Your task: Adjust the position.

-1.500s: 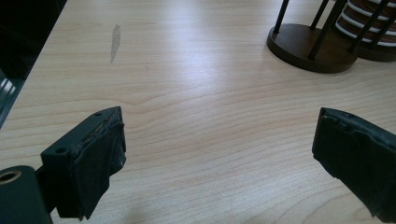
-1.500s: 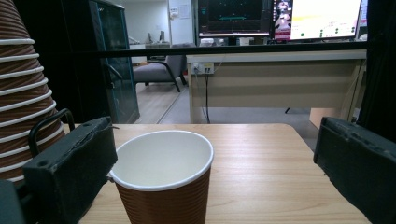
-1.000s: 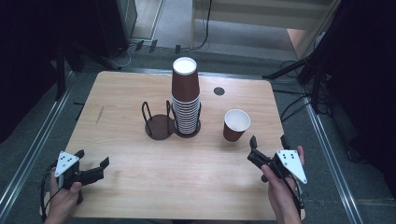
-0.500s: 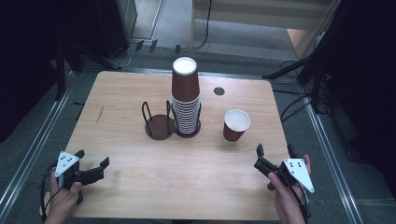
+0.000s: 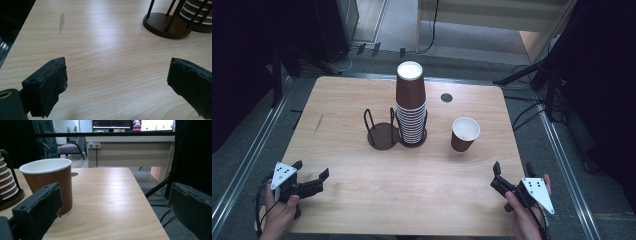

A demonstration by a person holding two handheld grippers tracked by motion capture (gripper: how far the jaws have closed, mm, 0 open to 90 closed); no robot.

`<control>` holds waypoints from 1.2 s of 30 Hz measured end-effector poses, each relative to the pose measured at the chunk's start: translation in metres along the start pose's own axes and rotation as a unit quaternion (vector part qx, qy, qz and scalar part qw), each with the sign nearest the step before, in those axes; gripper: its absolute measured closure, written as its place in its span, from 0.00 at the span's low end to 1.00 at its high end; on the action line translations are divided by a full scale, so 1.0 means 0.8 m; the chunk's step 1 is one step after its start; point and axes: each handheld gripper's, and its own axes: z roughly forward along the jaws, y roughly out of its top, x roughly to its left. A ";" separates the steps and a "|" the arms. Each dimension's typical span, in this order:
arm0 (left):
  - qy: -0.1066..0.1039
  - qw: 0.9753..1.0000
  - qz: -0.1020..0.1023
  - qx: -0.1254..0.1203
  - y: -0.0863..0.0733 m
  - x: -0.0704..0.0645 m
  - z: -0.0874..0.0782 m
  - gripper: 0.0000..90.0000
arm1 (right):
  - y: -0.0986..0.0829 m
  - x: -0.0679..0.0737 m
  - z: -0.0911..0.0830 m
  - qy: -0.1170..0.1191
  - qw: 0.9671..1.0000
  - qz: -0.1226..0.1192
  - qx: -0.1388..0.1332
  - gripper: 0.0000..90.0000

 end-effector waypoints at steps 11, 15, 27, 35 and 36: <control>0.001 1.000 0.002 0.000 0.000 0.000 0.000 0.04 | -0.017 -0.021 -0.011 -0.016 1.000 -0.003 0.011 0.00; 0.000 1.000 0.002 0.001 0.000 0.000 0.000 0.04 | -0.023 -0.027 -0.014 -0.018 1.000 -0.003 0.017 0.00; 0.000 1.000 0.001 0.000 0.000 0.000 0.000 0.04 | -0.037 -0.045 -0.026 -0.033 0.999 -0.004 0.024 0.00; 0.000 1.000 0.001 0.000 0.000 0.000 0.000 0.04 | -0.038 -0.054 -0.030 -0.041 0.999 -0.004 0.021 0.00; 0.000 1.000 0.001 0.001 0.000 0.000 0.000 0.04 | -0.038 -0.054 -0.031 -0.041 0.999 -0.005 0.020 0.00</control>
